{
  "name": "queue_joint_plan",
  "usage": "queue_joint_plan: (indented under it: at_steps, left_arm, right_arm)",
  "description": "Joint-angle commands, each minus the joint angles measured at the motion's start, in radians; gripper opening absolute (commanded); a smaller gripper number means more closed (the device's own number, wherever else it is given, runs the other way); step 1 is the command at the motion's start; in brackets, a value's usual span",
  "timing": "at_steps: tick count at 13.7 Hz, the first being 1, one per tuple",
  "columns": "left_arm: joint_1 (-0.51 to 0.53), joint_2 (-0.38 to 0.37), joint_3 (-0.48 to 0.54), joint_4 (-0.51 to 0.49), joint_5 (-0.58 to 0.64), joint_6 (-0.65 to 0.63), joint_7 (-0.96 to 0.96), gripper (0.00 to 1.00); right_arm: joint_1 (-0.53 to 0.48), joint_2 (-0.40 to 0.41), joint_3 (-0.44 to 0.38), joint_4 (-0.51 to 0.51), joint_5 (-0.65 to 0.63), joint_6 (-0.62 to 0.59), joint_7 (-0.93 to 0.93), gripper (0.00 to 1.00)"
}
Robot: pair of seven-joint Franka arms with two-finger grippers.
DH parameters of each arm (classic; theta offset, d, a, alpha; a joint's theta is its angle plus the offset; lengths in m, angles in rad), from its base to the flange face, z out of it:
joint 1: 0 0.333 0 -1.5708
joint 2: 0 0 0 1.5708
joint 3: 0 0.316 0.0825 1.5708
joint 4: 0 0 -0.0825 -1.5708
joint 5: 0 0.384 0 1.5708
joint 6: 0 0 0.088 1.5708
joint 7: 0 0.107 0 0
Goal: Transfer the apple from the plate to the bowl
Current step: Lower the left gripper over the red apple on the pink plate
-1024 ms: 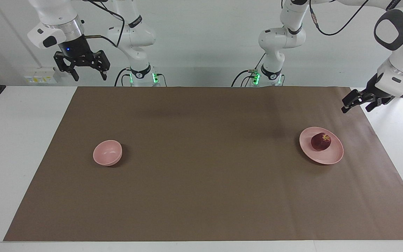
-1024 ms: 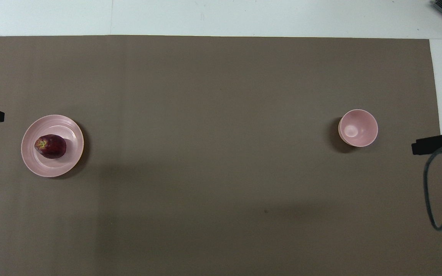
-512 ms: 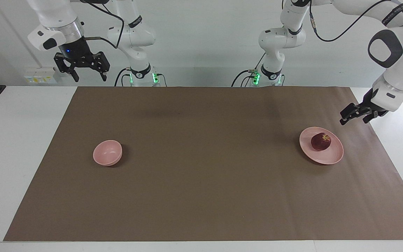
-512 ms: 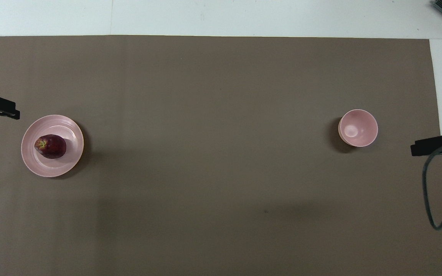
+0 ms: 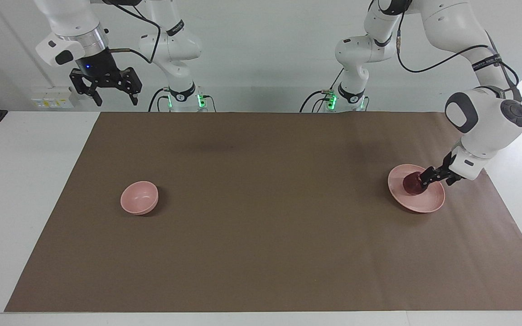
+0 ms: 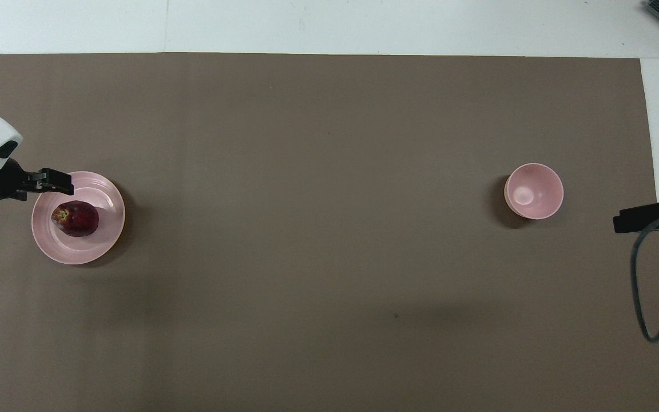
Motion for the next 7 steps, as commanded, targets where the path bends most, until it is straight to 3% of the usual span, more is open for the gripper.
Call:
queue_joint_plan:
  at_steps: [1, 7]
  left_arm:
    - [0.011, -0.003, -0.007, -0.053, 0.006, 0.069, -0.006, 1.0]
    - [-0.003, -0.03, -0.007, -0.171, 0.006, 0.144, -0.059, 1.0]
  right_arm:
    - [-0.013, -0.016, 0.004, -0.021, 0.009, 0.007, 0.003, 1.0]
    - [-0.013, -0.016, 0.004, -0.021, 0.009, 0.009, 0.002, 1.0]
